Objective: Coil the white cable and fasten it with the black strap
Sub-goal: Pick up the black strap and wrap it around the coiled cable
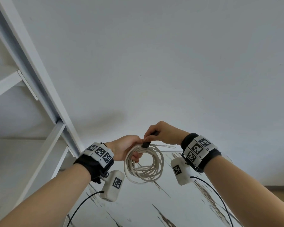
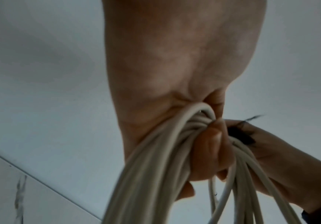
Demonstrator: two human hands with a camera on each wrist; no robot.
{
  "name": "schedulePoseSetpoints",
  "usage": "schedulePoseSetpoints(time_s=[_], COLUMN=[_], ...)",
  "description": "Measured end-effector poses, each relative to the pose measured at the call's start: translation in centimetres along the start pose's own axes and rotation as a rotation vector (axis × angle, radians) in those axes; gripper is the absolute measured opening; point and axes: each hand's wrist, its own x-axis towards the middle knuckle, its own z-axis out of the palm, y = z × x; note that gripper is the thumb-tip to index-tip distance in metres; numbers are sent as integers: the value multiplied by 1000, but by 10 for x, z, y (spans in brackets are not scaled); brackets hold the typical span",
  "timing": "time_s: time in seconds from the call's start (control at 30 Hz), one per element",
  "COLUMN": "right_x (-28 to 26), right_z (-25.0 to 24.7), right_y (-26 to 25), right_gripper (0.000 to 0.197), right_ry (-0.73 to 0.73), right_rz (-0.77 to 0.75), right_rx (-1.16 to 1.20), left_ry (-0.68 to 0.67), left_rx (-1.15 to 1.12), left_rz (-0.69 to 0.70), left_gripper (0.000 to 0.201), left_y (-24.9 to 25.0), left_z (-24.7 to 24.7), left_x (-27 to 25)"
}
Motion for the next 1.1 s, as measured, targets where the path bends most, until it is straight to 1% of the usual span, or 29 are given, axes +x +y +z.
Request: schedulePoseSetpoints(time_s=[0.1,0.17,0.23,0.33,0.5,0.63,0.77,0.87,0.97,1.03,1.1], right_x=[-2,-4,-5,-5,-7,-9,-9,-10,-8,-6,-4], right_z=[0,-1,-3,-5,-4,-2,0,0,2,3,5], right_y=[6,8,8,5,3,5,9,13,16,19,21], right_gripper=[10,11,12,13,6,4,14,19,15,13,15], right_ry=[24,31,16,-12,-19,-10,7,20,41,75,107], right_rz=[0,1,-4,-16,-10,29,89,115,119,118,122], right_rx=[91,164,213,225,186,198,283,373,443,453,436], left_ry=[-63,-81,-77,-42,-28,-22,18,80,169,224,273], left_rx=[-69,-65,-13,57,138,200,247,331,404,436,455], left_rz=[20,37,43,76,94,136,179,210,251,282,304], left_gripper=[30,28,23,13,14,21,18,12,19,17,15], left_y=[1,1,2,1,-2,-6,-7,-6,-6,-7,-6], left_z=[1,0,2,4,3,2,3,4,4,5,8], left_x=[-1,-1,-3,-3,-2,0,0,0,2,4,6])
